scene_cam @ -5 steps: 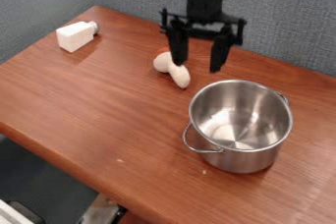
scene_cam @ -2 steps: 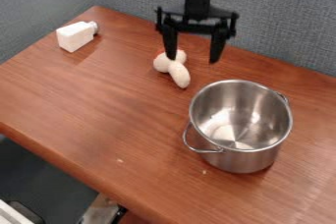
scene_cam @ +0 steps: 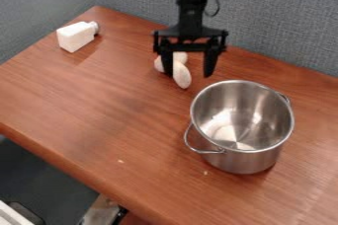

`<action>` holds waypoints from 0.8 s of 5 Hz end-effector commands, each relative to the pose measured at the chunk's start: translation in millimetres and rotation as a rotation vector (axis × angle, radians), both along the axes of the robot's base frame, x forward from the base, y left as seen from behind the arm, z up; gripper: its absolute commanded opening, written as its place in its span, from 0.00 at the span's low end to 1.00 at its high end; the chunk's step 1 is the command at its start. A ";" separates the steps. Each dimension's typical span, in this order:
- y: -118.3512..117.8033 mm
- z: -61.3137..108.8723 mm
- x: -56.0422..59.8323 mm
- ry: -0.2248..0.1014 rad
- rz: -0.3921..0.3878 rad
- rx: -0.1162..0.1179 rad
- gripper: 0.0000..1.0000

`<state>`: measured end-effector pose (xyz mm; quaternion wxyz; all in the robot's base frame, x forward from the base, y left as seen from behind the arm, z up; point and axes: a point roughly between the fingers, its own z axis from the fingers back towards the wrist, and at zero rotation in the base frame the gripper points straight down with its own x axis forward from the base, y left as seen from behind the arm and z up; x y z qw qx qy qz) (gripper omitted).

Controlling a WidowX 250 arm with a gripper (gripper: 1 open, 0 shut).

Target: Put the mushroom in the metal pot

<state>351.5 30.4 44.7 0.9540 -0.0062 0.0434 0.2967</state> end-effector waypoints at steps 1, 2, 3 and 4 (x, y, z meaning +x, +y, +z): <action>12.4 -0.8 4.8 -0.021 0.022 0.010 1.00; 12.2 0.9 8.2 -0.044 0.053 0.018 0.00; 11.5 8.8 9.4 -0.070 0.081 0.023 0.00; 12.9 14.8 -3.5 -0.097 0.053 0.019 1.00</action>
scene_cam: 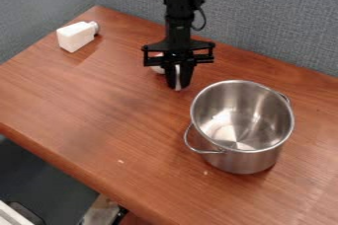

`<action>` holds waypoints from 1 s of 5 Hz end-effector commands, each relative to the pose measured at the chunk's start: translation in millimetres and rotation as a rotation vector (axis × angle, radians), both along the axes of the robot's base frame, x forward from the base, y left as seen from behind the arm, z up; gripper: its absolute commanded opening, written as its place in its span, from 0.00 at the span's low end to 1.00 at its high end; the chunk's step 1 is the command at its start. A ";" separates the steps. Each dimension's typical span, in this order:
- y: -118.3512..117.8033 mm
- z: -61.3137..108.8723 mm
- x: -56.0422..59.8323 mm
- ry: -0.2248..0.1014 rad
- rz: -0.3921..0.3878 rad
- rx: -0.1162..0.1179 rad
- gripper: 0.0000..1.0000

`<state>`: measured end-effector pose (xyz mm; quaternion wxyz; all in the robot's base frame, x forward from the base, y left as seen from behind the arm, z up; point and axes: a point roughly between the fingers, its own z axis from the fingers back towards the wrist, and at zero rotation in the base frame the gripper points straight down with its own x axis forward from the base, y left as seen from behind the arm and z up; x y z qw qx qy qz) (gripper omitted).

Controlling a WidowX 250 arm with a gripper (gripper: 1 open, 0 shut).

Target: Put the mushroom in the metal pot

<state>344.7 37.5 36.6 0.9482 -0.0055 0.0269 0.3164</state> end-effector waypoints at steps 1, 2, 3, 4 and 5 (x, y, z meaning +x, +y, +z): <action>7.3 28.6 -9.5 -0.094 -0.017 0.005 0.00; 7.5 51.3 -7.9 -0.118 -0.078 0.000 0.00; 1.9 92.3 -6.1 -0.172 -0.135 -0.018 1.00; -6.6 127.8 -5.5 -0.206 -0.227 -0.067 0.00; -4.9 113.9 -2.3 -0.189 -0.305 -0.052 1.00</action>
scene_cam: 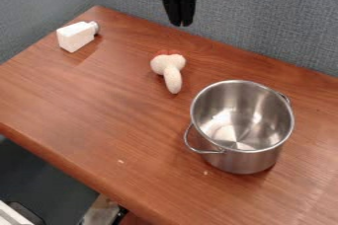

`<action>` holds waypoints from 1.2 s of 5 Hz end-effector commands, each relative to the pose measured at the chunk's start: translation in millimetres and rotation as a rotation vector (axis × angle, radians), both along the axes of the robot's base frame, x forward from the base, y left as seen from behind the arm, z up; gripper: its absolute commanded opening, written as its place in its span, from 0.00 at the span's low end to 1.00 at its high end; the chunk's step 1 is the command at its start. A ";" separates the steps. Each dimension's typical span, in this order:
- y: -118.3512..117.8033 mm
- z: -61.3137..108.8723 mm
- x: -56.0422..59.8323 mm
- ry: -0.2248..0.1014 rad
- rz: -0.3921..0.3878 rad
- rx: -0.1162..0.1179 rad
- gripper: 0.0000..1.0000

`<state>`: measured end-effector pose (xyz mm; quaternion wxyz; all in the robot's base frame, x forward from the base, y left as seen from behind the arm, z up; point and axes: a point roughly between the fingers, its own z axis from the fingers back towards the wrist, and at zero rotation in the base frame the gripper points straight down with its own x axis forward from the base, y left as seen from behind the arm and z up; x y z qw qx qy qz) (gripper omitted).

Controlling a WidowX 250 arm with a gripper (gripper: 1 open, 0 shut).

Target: Put the mushroom in the metal pot

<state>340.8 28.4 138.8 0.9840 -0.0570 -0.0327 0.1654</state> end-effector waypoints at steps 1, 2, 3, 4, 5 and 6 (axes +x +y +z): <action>9.9 0.7 7.8 -0.018 -0.062 0.031 1.00; 12.3 -13.6 -1.4 -0.011 -0.035 0.072 1.00; 13.4 -27.3 -11.7 -0.004 0.009 0.101 1.00; 4.4 -29.5 0.5 0.014 0.151 0.103 1.00; -1.4 -29.5 12.6 0.030 0.299 0.104 1.00; -1.4 -39.5 2.6 0.027 0.267 0.142 0.00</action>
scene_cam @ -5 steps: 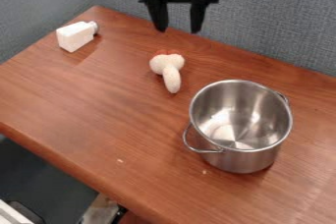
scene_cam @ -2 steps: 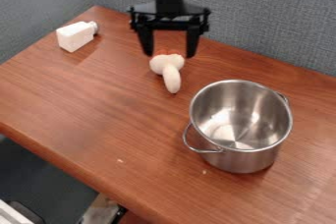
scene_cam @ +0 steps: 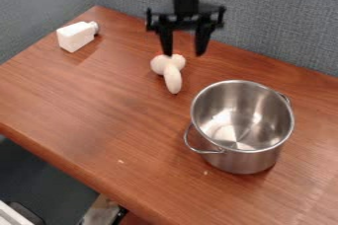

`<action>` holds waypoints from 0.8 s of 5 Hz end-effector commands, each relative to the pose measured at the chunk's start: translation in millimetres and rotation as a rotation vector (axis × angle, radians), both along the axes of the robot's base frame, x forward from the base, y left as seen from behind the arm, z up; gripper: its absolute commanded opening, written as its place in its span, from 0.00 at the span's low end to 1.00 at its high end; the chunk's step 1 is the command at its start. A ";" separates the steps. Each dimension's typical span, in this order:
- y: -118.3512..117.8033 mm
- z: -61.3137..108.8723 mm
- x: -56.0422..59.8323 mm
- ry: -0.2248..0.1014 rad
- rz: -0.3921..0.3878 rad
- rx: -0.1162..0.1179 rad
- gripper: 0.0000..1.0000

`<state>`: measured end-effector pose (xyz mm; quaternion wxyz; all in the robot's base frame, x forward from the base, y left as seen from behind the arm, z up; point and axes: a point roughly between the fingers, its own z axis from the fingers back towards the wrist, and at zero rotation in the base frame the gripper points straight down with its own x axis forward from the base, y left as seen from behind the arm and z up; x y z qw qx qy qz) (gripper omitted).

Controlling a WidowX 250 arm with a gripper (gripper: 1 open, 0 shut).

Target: Put the mushroom in the metal pot

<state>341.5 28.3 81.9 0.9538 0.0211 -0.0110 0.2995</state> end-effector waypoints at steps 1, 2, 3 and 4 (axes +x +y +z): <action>-5.1 7.2 -11.8 -0.054 -0.086 0.050 0.00; -22.0 44.8 -28.4 -0.112 -0.183 0.035 1.00; -48.7 76.9 -22.5 -0.171 -0.130 0.014 0.00; -52.7 66.1 -12.5 -0.169 -0.023 0.030 1.00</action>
